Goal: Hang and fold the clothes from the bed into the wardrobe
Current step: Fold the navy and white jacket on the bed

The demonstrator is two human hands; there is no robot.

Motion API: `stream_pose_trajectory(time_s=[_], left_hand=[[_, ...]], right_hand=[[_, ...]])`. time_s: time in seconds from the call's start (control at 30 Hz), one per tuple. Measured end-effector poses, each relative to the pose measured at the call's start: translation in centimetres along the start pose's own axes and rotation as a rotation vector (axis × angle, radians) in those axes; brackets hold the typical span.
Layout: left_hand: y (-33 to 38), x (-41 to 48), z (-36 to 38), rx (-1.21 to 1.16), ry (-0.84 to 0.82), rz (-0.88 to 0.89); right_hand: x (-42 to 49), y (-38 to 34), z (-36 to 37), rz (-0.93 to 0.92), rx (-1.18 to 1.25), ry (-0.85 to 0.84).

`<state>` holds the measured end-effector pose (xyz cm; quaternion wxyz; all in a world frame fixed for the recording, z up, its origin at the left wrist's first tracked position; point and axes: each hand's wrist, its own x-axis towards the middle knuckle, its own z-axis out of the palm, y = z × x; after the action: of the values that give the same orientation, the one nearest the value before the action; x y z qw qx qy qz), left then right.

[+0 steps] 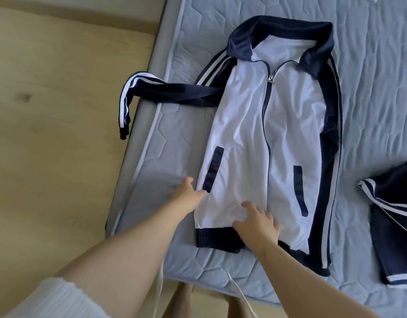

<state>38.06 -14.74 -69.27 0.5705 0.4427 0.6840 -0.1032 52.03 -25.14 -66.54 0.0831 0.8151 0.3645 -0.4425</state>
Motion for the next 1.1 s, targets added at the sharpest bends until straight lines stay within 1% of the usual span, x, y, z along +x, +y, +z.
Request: stream_pose_trajectory(time_s=[0.1, 0.17, 0.2, 0.23, 0.3, 0.33, 0.37, 0.4, 0.43, 0.5, 0.53, 0.57, 0.6, 0.63, 0.67, 0.7, 0.73, 0.77, 0.8, 0.83, 0.87, 0.9, 1.0, 1.07, 1.1], left_hand=[[-1.3, 0.4, 2.8, 0.116, 0.023, -0.04], [-1.9, 0.5, 3.9, 0.214, 0.038, -0.06], [-2.2, 0.4, 4.1, 0.225, 0.094, -0.074], [-2.5, 0.2, 3.9, 0.192, 0.201, -0.099], [-3.6, -0.3, 2.7, 0.04, 0.468, -0.164], [-4.2, -0.6, 1.8, -0.018, 0.565, -0.187], [-4.8, -0.9, 1.0, -0.037, 0.606, -0.202], [-5.1, -1.0, 0.5, -0.033, 0.594, -0.202], [-5.3, -1.2, 0.3, -0.013, 0.545, -0.195], [-5.0, -1.9, 0.8, 0.079, 0.439, -0.183], [-4.7, -2.5, 1.5, 0.178, 0.437, -0.158], [-4.3, -3.0, 2.4, 0.311, 0.471, -0.092], [-4.0, -3.6, 3.4, 0.444, 0.511, 0.034], [-3.7, -4.1, 4.5, 0.552, 0.526, 0.197], [-3.4, -4.5, 5.8, 0.638, 0.489, 0.355], [-3.1, -4.9, 7.0, 0.722, 0.396, 0.48], [-2.8, -5.1, 8.3, 0.807, 0.28, 0.566], [-2.6, -5.3, 9.3, 0.884, 0.165, 0.608], [-2.5, -5.3, 10.2, 0.954, 0.075, 0.605], [-2.6, -5.2, 10.8, 1.021, 0.027, 0.572], [-2.7, -5.0, 11.0, 1.081, 0.016, 0.529], [-3.0, -4.8, 11.0, 1.127, 0.02, 0.48], [-3.7, -4.3, 10.1, 1.167, -0.036, 0.34], [-3.7, -4.4, 9.5, 1.178, -0.08, 0.292], [-3.6, -4.6, 9.5, 1.173, -0.089, 0.274]], right_hand=[[0.1, 2.5, 1.3, -0.109, -0.117, -0.089], [0.2, 3.4, 2.0, -0.138, -0.055, -0.116], [0.2, 3.7, 2.2, -0.146, -0.007, -0.099], [0.0, 4.0, 2.4, -0.167, 0.03, -0.05], [-0.7, 4.3, 2.5, -0.205, 0.08, 0.133], [-1.1, 4.4, 2.5, -0.177, 0.121, 0.227], [-1.5, 4.7, 2.3, -0.114, 0.176, 0.303], [-1.8, 5.2, 2.1, -0.034, 0.233, 0.362], [-2.1, 5.7, 2.0, 0.04, 0.264, 0.409], [-2.6, 6.9, 2.0, 0.13, 0.263, 0.503], [-2.8, 7.4, 2.0, 0.155, 0.284, 0.546], [-3.0, 7.9, 1.8, 0.177, 0.337, 0.572], [-3.0, 8.4, 1.6, 0.208, 0.443, 0.569], [-3.0, 9.0, 1.2, 0.249, 0.581, 0.542], [-2.8, 9.6, 0.9, 0.299, 0.71, 0.487], [-2.6, 10.3, 0.6, 0.345, 0.79, 0.409], [-2.4, 11.1, 0.5, 0.366, 0.772, 0.341], [-2.2, 11.6, 0.6, 0.364, 0.686, 0.305], [-2.1, 12.1, 0.7, 0.352, 0.578, 0.298], [-2.0, 12.4, 0.7, 0.35, 0.48, 0.31], [-1.8, 12.8, 0.8, 0.368, 0.421, 0.313], [-1.7, 12.9, 0.8, 0.38, 0.434, 0.3], [-0.4, 13.2, 0.5, 0.341, 0.693, 0.141], [0.4, 12.9, 0.5, 0.318, 0.719, 0.007], [0.6, 12.8, 0.5, 0.32, 0.71, -0.012]])
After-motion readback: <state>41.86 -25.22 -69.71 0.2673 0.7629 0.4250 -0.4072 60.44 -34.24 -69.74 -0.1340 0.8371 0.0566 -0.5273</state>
